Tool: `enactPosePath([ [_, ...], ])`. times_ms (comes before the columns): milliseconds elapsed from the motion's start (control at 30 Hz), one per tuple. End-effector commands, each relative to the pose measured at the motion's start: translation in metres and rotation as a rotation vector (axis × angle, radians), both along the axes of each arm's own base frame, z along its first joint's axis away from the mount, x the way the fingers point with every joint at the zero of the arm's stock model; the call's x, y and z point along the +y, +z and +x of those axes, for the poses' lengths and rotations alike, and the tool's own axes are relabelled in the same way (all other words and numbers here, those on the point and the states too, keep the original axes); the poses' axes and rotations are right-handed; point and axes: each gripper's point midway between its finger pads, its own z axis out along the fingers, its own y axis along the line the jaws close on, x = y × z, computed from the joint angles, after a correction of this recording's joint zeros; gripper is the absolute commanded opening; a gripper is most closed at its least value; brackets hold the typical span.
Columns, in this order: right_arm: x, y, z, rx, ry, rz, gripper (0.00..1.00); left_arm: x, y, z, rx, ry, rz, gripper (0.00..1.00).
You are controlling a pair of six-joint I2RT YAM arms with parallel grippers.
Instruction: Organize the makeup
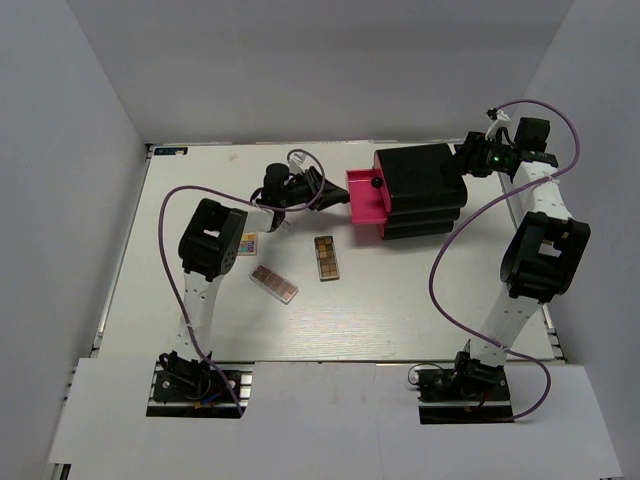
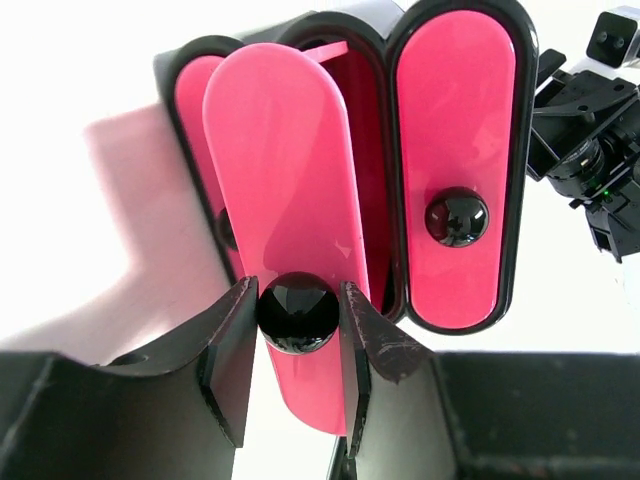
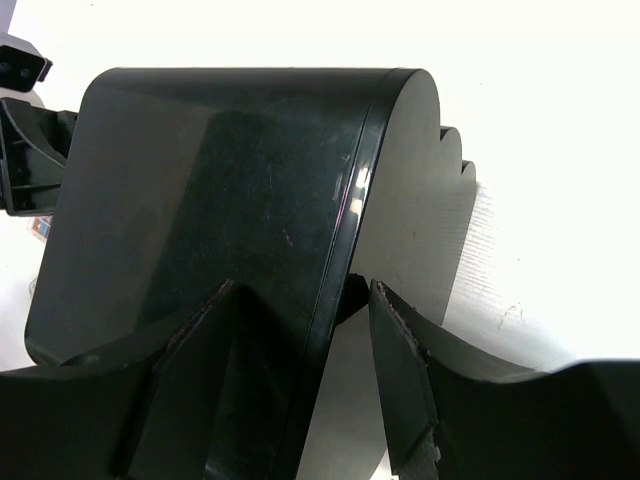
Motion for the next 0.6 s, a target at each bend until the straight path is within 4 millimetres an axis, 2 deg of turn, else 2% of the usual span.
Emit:
enactPosePath([
  [0,-0.001,-0.058,-0.015,0.186,-0.025,-0.046,0.6,0.012,0.001,-0.004,0.007,0.01,0.052,0.35],
  [167,-0.001,-0.059,-0.016,0.19,-0.023,-0.046,0.62,0.013,-0.003,-0.004,0.028,0.01,0.067,0.4],
  [233,0.002,-0.057,-0.017,0.185,-0.014,-0.044,0.64,0.018,-0.002,-0.001,0.029,0.021,0.071,0.53],
  [267,0.001,-0.057,-0.016,0.182,-0.01,-0.044,0.68,0.018,-0.003,-0.001,0.036,0.022,0.077,0.61],
  [300,0.002,-0.057,-0.018,0.183,-0.007,-0.044,0.75,0.018,-0.001,-0.001,0.028,0.023,0.083,0.73],
  [333,0.003,-0.054,-0.018,0.175,0.001,-0.043,0.85,0.019,-0.002,-0.002,0.038,0.024,0.093,0.77],
  [367,0.002,-0.052,-0.018,0.17,0.002,-0.044,0.89,0.02,0.001,-0.003,0.034,0.023,0.095,0.8],
  [400,0.002,-0.051,-0.018,0.166,0.004,-0.043,0.89,0.02,0.009,-0.003,0.016,0.023,0.097,0.83],
  [467,0.002,-0.045,-0.019,0.154,0.005,-0.044,0.89,0.027,0.011,-0.002,0.018,0.033,0.109,0.85],
  [500,0.001,-0.043,-0.019,0.146,0.003,-0.048,0.89,0.034,0.022,0.001,-0.001,0.045,0.105,0.86],
  [567,-0.002,-0.034,-0.02,0.126,-0.004,-0.057,0.89,0.039,0.029,0.001,-0.006,0.054,0.112,0.87],
])
